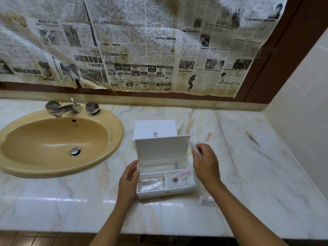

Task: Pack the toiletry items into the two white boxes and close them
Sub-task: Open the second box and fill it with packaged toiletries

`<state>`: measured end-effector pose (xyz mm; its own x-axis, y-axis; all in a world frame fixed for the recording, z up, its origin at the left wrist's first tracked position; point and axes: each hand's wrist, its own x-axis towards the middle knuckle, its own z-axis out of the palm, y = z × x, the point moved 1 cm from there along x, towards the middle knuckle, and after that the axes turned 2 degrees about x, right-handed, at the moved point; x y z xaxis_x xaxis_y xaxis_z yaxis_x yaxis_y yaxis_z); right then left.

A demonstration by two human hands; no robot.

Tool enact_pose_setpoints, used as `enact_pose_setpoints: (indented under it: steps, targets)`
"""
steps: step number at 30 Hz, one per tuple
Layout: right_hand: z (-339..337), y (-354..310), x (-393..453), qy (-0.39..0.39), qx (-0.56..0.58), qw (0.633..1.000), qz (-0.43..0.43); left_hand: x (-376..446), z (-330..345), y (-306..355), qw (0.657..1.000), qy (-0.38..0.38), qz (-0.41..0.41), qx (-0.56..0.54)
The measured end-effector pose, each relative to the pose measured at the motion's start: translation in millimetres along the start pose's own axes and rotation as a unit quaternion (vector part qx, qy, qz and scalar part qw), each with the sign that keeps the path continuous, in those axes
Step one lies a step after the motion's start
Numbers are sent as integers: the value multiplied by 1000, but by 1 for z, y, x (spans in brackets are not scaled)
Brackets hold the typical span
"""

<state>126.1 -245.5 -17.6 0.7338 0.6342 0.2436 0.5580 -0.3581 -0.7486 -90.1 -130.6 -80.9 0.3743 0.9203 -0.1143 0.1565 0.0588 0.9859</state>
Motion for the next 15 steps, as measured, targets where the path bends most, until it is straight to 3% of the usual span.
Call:
enact_pose_setpoints:
  steps: [3,10,15]
  targets:
    - [7,-23,-3,-38,31,997,-67,-1,0,1,1000,-2,1,-3]
    - [43,-61,-34,-211,25,961,-177,0,1,0,1000,10,2,-9]
    - [61,-65,-52,-275,-33,946,-171,0,-1,-2,1000,-2,3,-2]
